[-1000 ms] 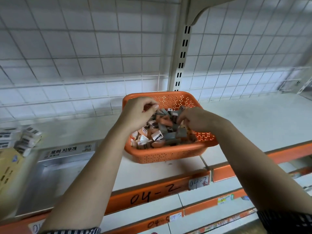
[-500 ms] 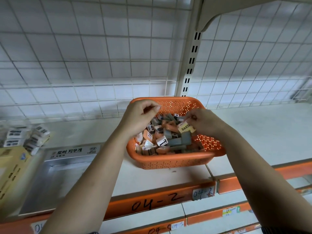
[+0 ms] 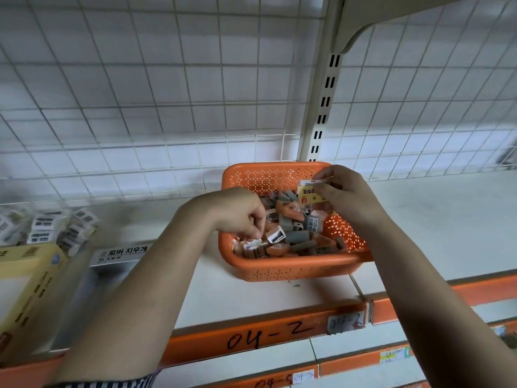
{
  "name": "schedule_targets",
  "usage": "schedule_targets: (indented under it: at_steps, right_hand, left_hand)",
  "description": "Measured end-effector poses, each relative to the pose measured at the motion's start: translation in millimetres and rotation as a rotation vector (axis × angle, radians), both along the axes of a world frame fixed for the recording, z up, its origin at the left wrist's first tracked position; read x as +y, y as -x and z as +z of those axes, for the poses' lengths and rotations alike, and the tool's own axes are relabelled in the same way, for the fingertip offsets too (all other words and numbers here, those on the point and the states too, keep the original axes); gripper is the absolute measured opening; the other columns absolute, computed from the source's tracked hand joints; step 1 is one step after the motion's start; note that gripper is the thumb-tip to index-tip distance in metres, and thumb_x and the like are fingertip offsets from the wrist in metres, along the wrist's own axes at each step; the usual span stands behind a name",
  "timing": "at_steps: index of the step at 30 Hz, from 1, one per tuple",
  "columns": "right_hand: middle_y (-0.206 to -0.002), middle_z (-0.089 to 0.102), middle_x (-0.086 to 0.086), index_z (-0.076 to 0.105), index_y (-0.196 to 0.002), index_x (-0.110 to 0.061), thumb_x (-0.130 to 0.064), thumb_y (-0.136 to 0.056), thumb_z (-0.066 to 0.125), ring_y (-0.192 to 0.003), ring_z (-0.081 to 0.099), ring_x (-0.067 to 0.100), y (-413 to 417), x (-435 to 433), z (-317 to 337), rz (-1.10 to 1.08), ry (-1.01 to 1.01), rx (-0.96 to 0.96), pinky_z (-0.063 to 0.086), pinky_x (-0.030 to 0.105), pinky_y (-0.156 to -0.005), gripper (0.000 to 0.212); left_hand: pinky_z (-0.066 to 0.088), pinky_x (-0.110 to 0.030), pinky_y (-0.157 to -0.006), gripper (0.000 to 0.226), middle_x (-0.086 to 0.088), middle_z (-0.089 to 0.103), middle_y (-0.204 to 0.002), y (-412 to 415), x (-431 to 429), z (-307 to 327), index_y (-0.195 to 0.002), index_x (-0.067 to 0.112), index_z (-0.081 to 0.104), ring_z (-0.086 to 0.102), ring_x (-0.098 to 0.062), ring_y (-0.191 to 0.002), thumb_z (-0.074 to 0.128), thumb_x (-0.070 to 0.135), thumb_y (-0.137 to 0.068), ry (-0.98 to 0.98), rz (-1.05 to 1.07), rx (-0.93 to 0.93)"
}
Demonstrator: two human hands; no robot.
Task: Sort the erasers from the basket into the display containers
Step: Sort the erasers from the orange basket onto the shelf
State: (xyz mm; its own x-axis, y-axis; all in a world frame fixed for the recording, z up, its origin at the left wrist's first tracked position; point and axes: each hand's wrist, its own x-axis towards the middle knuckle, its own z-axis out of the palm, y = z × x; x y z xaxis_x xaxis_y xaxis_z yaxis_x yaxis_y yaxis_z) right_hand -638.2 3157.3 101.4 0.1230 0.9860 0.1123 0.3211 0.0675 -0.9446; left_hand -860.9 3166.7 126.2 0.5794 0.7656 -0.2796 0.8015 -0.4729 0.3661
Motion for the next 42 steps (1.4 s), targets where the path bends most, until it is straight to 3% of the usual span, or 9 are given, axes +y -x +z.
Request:
schedule_targets:
  at_steps: [5, 10, 15, 20, 26, 29, 32, 36, 42]
  right_hand:
    - [-0.101, 0.066, 0.014, 0.061, -0.098, -0.008, -0.007, -0.092, 0.06, -0.085, 0.071, 0.025, -4, -1, -5, 0.011, -0.004, -0.02, 0.056, 0.026, -0.062, 0.006]
    - [-0.099, 0.067, 0.008, 0.061, -0.098, -0.009, -0.008, -0.092, 0.06, -0.086, 0.071, 0.021, -5, -2, -6, 0.007, 0.001, -0.062, 0.059, 0.028, -0.065, 0.006]
    - [-0.099, 0.067, 0.007, 0.061, -0.096, -0.012, -0.007, -0.092, 0.06, -0.087, 0.07, 0.021, -4, -3, -5, 0.008, 0.001, -0.085, 0.06, 0.032, -0.068, 0.006]
    - [-0.097, 0.068, 0.005, 0.062, -0.097, -0.012, -0.008, -0.093, 0.06, -0.085, 0.07, 0.018, -3, -3, -5, -0.013, -0.019, -0.142, 0.06, 0.03, -0.067, 0.006]
    - [-0.096, 0.069, 0.007, 0.062, -0.096, -0.014, -0.009, -0.092, 0.06, -0.084, 0.071, 0.022, -3, -4, -7, -0.026, -0.034, -0.132, 0.061, 0.038, -0.067, 0.006]
    - [-0.096, 0.066, 0.008, 0.06, -0.096, -0.014, -0.012, -0.094, 0.058, -0.079, 0.069, 0.025, -2, -6, -6, -0.022, -0.042, -0.117, 0.06, 0.038, -0.062, 0.003]
    - [-0.096, 0.062, 0.008, 0.057, -0.096, -0.016, -0.015, -0.097, 0.056, -0.062, 0.062, 0.022, 1, -8, -5, -0.029, -0.067, -0.077, 0.056, 0.032, -0.054, 0.002]
    - [-0.097, 0.058, 0.008, 0.055, -0.1, -0.016, -0.018, -0.099, 0.052, -0.057, 0.059, 0.018, 3, -11, 0, -0.028, -0.094, -0.022, 0.053, 0.03, -0.051, 0.004]
    - [-0.104, 0.062, 0.008, 0.056, -0.105, -0.018, -0.011, -0.096, 0.056, -0.079, 0.068, 0.023, 8, -11, 13, 0.004, -0.104, 0.032, 0.054, 0.031, -0.055, 0.012]
  left_hand:
    - [0.055, -0.033, -0.082, 0.013, 0.012, 0.065, -0.076, -2, -1, -1, -0.088, 0.02, 0.073, 0.065, -0.011, -0.084, 0.076, 0.011, -0.08, -0.037, 0.032, 0.135]
    - [0.054, -0.038, -0.09, 0.028, 0.01, 0.07, -0.078, -2, 0, 1, -0.083, 0.024, 0.069, 0.067, -0.011, -0.088, 0.078, 0.0, -0.072, 0.079, 0.051, 0.188]
    - [0.052, -0.024, -0.075, 0.021, 0.024, 0.062, -0.059, -1, 1, -3, -0.077, 0.024, 0.075, 0.062, 0.0, -0.076, 0.084, 0.008, -0.067, 0.015, 0.022, 0.146]
    - [0.039, -0.018, -0.066, 0.012, 0.021, 0.063, -0.067, 2, 3, -8, -0.074, 0.025, 0.075, 0.057, 0.003, -0.075, 0.083, 0.016, -0.071, -0.024, -0.035, 0.099]
    - [0.057, -0.035, -0.069, 0.013, 0.01, 0.07, -0.078, 13, 6, -5, -0.079, 0.018, 0.069, 0.066, -0.013, -0.066, 0.074, 0.006, -0.081, 0.015, -0.009, -0.211]
    - [0.06, -0.044, -0.067, 0.018, -0.001, 0.071, -0.104, 17, 5, -3, -0.079, 0.014, 0.064, 0.071, -0.021, -0.067, 0.065, -0.003, -0.087, 0.124, 0.042, -0.424]
    - [0.059, -0.037, -0.06, 0.016, -0.002, 0.069, -0.116, 19, 3, -1, -0.079, 0.009, 0.06, 0.073, -0.026, -0.077, 0.062, -0.004, -0.089, 0.19, 0.085, -0.652]
    - [0.057, -0.027, -0.053, 0.009, -0.002, 0.069, -0.12, 19, 0, -3, -0.082, 0.003, 0.06, 0.073, -0.027, -0.081, 0.065, -0.003, -0.087, 0.194, 0.106, -0.939]
    - [0.058, -0.024, -0.056, 0.02, -0.011, 0.073, -0.105, 26, -2, -6, -0.076, 0.004, 0.053, 0.073, -0.025, -0.077, 0.058, -0.012, -0.086, 0.18, 0.206, -1.276]
